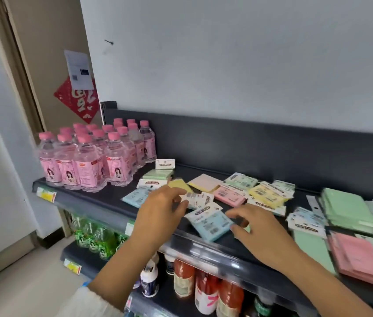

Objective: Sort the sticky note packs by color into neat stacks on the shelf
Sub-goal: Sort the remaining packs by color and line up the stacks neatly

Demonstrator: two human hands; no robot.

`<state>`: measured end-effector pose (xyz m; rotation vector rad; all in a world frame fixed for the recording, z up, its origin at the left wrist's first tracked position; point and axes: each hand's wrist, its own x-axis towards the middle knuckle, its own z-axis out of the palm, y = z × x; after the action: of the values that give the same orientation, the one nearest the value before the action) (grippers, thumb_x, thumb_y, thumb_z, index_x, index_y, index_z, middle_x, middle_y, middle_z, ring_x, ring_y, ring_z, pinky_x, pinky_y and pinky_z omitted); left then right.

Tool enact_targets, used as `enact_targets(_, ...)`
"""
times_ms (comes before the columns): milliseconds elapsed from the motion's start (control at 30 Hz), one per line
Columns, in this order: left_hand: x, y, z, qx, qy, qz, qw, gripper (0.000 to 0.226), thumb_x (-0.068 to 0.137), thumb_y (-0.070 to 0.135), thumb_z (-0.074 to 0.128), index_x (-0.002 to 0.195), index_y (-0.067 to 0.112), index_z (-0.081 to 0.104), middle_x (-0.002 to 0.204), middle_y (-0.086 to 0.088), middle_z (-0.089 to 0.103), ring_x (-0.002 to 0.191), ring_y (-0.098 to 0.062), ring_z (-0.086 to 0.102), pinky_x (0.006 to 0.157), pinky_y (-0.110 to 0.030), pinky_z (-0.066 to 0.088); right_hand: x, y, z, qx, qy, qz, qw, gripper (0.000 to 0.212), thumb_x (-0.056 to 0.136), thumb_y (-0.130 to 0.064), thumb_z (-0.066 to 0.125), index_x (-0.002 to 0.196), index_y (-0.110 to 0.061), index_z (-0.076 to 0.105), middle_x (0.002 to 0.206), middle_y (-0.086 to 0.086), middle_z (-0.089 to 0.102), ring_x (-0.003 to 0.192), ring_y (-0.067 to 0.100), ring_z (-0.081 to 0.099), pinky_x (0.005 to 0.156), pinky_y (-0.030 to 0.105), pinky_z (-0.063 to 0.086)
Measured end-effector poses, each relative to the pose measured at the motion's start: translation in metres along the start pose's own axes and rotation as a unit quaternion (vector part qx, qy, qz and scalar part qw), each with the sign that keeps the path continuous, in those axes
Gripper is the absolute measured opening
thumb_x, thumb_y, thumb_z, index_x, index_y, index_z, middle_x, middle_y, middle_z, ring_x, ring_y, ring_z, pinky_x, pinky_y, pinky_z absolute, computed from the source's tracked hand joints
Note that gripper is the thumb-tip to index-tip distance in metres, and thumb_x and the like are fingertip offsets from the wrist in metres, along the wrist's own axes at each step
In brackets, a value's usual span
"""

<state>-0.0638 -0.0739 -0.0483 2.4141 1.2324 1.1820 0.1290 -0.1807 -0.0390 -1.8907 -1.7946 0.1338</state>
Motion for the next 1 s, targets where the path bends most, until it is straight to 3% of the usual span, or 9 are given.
enact_targets(233,0.046,-0.098,-0.025,0.044,-0.07,-0.003,0.997,0.038,0.087,0.034,0.064,0.122,0.022,0.061,0.116,0.0,0.061,0.11,-0.023,0.053,0.092,-0.035,0.044,0.08,-0.063,0.037,-0.033,-0.053,0.011,0.998,0.038,0.094,-0.025,0.053,0.132,-0.028,0.05,0.129,-0.012,0.052,0.119,0.006,0.045,0.098,0.019,0.033)
enact_targets(333,0.06,-0.123,-0.025,0.084,-0.13,-0.022,0.988,0.06,0.084,0.049,0.062,0.136,0.021,0.047,0.131,-0.001,0.053,0.12,-0.022,0.046,0.1,-0.035,0.039,0.11,-0.077,0.05,-0.051,-0.08,0.023,0.995,0.044,0.092,-0.027,0.055,0.135,-0.026,0.047,0.131,-0.011,0.053,0.119,0.007,0.047,0.096,0.02,0.035)
enact_targets(433,0.066,-0.14,-0.022,0.056,-0.192,-0.052,0.979,0.073,0.076,0.057,0.067,0.135,0.019,0.045,0.129,-0.002,0.054,0.116,-0.023,0.047,0.097,-0.038,0.042,0.142,-0.085,0.061,-0.066,-0.118,0.043,0.99,0.049,0.091,-0.031,0.057,0.138,-0.024,0.043,0.135,-0.007,0.051,0.123,0.013,0.047,0.098,0.025,0.037)
enact_targets(600,0.067,-0.153,-0.022,0.039,-0.199,-0.072,0.977,0.064,0.078,0.052,0.066,0.13,0.018,0.052,0.128,0.0,0.056,0.117,-0.02,0.047,0.097,-0.033,0.041,0.199,-0.089,0.084,-0.059,-0.147,0.058,0.986,0.054,0.088,-0.037,0.06,0.137,-0.02,0.043,0.133,0.001,0.053,0.121,0.02,0.051,0.098,0.033,0.042)
enact_targets(767,0.061,-0.149,-0.024,0.091,-0.166,-0.078,0.979,0.049,0.085,0.044,0.054,0.127,0.019,0.051,0.129,0.003,0.055,0.119,-0.02,0.045,0.096,-0.032,0.041,0.24,-0.089,0.112,-0.118,-0.197,0.049,0.972,0.077,0.086,-0.045,0.061,0.147,-0.013,0.026,0.15,0.008,0.034,0.134,0.024,0.037,0.108,0.033,0.033)
enact_targets(867,0.06,-0.148,-0.024,0.108,-0.167,-0.065,0.978,0.052,0.087,0.043,0.05,0.133,0.02,0.047,0.136,0.005,0.05,0.123,-0.019,0.041,0.101,-0.03,0.036,0.248,-0.087,0.119,-0.17,-0.204,0.04,0.963,0.061,0.086,-0.049,0.059,0.134,-0.014,0.044,0.136,0.009,0.049,0.119,0.025,0.049,0.092,0.034,0.041)
enact_targets(933,0.06,-0.148,-0.024,0.111,-0.167,-0.062,0.978,0.054,0.087,0.043,0.049,0.136,0.02,0.045,0.139,0.006,0.048,0.125,-0.019,0.039,0.103,-0.029,0.034,0.247,-0.089,0.119,-0.227,-0.173,0.016,0.958,0.045,0.089,-0.048,0.054,0.12,-0.015,0.053,0.12,0.009,0.059,0.106,0.027,0.056,0.077,0.033,0.041)
enact_targets(1000,0.06,-0.148,-0.024,0.114,-0.174,-0.06,0.976,0.055,0.088,0.043,0.047,0.138,0.021,0.043,0.142,0.007,0.045,0.127,-0.018,0.037,0.104,-0.029,0.033,0.243,-0.091,0.113,-0.247,-0.148,-0.005,0.958,0.039,0.095,-0.044,0.045,0.115,-0.012,0.057,0.112,0.01,0.062,0.099,0.028,0.058,0.071,0.033,0.04)
